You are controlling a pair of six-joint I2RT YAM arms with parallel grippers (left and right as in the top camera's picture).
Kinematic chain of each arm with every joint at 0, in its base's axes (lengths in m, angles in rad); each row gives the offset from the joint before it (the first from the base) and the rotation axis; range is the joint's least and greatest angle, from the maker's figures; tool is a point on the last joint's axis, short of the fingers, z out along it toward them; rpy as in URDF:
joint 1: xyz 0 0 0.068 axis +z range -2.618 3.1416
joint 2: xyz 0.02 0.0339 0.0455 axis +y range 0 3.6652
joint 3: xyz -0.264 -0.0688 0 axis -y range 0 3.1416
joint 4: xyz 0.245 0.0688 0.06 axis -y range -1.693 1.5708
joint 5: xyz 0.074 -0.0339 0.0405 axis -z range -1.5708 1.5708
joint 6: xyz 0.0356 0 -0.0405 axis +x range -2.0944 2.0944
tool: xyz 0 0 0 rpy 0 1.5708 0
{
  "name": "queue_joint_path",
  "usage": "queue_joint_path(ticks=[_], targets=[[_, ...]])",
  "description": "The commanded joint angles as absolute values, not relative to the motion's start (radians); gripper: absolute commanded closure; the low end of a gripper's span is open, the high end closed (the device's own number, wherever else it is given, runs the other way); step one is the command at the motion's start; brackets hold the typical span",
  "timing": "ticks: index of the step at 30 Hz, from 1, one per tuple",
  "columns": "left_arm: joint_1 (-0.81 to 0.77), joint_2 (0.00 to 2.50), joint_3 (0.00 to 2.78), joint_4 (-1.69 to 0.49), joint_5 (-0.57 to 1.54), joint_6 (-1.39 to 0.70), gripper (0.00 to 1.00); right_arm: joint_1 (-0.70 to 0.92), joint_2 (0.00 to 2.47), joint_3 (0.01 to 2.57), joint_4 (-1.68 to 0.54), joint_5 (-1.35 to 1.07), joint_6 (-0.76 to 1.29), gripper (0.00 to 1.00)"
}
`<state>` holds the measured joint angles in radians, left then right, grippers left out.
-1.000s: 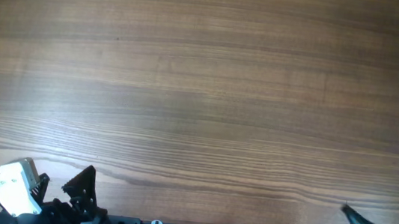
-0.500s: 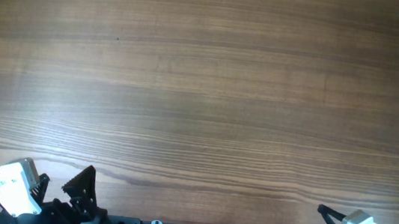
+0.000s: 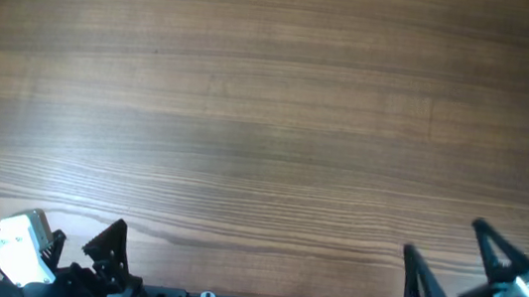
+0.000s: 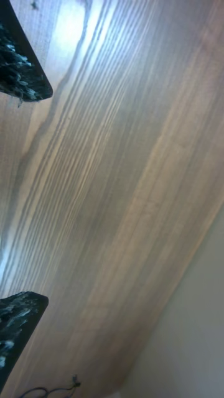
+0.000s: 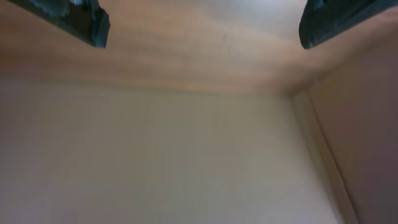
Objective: Untangle cables
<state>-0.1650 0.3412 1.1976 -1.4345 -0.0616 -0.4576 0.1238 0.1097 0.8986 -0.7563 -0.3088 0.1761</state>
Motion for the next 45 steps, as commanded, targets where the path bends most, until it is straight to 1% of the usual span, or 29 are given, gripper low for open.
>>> queue_joint_path(ticks=[1,4,8,10,12,16,18,22,25,29,32,36,39,45], targets=[[-0.160,0.336,1.197,-1.435,-0.068,-0.456,0.00,0.123,0.082,0.804,-0.610,-0.296,0.175,0.00],[-0.161,0.336,1.197,-1.435,-0.068,-0.456,0.00,0.123,0.027,0.704,-0.422,-0.353,0.082,0.00],[-0.161,0.336,1.197,-1.435,-0.068,-0.456,0.00,0.092,0.004,0.592,-0.252,-0.416,0.068,0.00],[-0.161,0.336,1.197,-1.435,-0.068,-0.456,0.00,0.071,0.004,0.517,-0.115,-0.447,-0.051,0.00],[-0.161,0.336,1.197,-1.435,-0.068,-0.456,0.00,0.068,0.004,0.438,-0.027,-0.448,-0.176,0.00],[-0.161,0.336,1.197,-1.435,-0.068,-0.456,0.00,0.068,0.004,0.283,0.147,-0.441,-0.274,0.00],[-0.161,0.336,1.197,-1.435,-0.068,-0.456,0.00,0.068,0.004,0.224,0.219,-0.414,-0.274,0.00],[-0.160,0.336,1.197,-1.435,-0.068,-0.456,0.00,0.068,0.004,0.091,0.381,-0.289,-0.018,0.00],[-0.161,0.336,1.197,-1.435,-0.068,-0.456,0.00,0.068,0.004,0.048,0.382,-0.279,-0.014,0.00],[-0.160,0.336,1.197,-1.435,-0.068,-0.456,0.00,0.068,0.004,0.005,0.357,-0.163,0.167,0.00],[-0.161,0.336,1.197,-1.435,-0.068,-0.456,0.00,0.067,0.004,0.005,0.291,-0.125,0.176,0.00],[-0.161,0.336,1.197,-1.435,-0.068,-0.456,0.00,0.051,0.004,0.005,0.106,-0.126,0.199,0.00],[-0.161,0.336,1.197,-1.435,-0.068,-0.456,0.00,0.051,0.004,0.005,0.010,-0.109,0.213,0.00],[-0.161,0.336,1.197,-1.435,-0.068,-0.456,0.00,0.051,0.004,0.005,0.006,-0.100,0.210,0.00]])
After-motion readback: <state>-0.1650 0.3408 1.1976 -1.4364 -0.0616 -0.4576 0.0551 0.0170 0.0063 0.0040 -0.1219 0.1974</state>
